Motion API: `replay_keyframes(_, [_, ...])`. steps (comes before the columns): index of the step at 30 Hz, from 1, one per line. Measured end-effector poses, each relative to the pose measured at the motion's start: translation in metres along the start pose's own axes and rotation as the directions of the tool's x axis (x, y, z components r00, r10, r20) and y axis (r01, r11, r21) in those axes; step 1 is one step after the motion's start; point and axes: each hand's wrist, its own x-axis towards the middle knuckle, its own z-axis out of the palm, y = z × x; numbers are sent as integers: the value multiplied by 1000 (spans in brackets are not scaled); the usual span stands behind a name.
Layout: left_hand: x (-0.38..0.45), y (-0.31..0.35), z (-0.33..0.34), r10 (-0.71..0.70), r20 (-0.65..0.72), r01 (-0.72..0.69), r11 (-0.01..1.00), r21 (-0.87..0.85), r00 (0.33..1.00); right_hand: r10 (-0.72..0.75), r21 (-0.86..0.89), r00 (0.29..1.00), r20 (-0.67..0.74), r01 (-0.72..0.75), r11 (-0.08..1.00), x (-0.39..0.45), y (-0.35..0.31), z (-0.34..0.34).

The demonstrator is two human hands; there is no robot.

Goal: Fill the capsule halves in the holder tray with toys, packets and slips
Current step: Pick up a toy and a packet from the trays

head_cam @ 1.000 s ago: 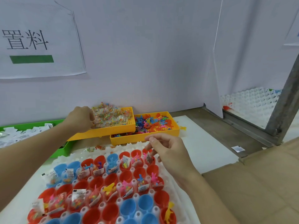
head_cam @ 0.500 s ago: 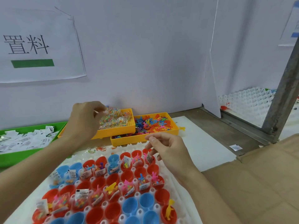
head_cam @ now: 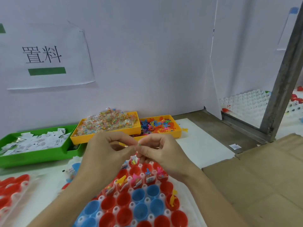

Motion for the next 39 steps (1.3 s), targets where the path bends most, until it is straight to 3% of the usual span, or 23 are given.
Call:
replay_keyframes(8, [-23, -13, -12, -111, -8, 104, 956, -275, 994, 25, -69, 996, 91, -19, 997, -2, -2, 7])
replay_keyframes(16, [-40, -31, -18, -117, -15, 107, 948, -299, 993, 0, -143, 978, 208, 30, 989, -6, -8, 18])
replay_keyframes(21, [-49, -34, -19, -104, 33, 109, 936, -334, 994, -25, -260, 985, 171, 69, 963, -8, -19, 18])
replay_keyframes(25, [-51, -38, -24, -110, -43, 90, 940, -330, 993, 121, -389, 973, 197, -36, 920, -20, -44, -22])
replay_keyframes(27, [-49, -41, -27, -113, -84, 81, 946, -313, 990, 290, -509, 921, 260, -125, 851, -33, -49, -43])
replay_keyframes(30, [-48, -41, -29, -120, -109, 82, 950, -303, 987, 446, -624, 867, 223, -225, 749, -52, -41, -54])
replay_keyframes(39, [-49, -40, -35, -100, -135, 58, 958, -281, 986, 379, -660, 916, 133, -203, 724, -60, -23, -41])
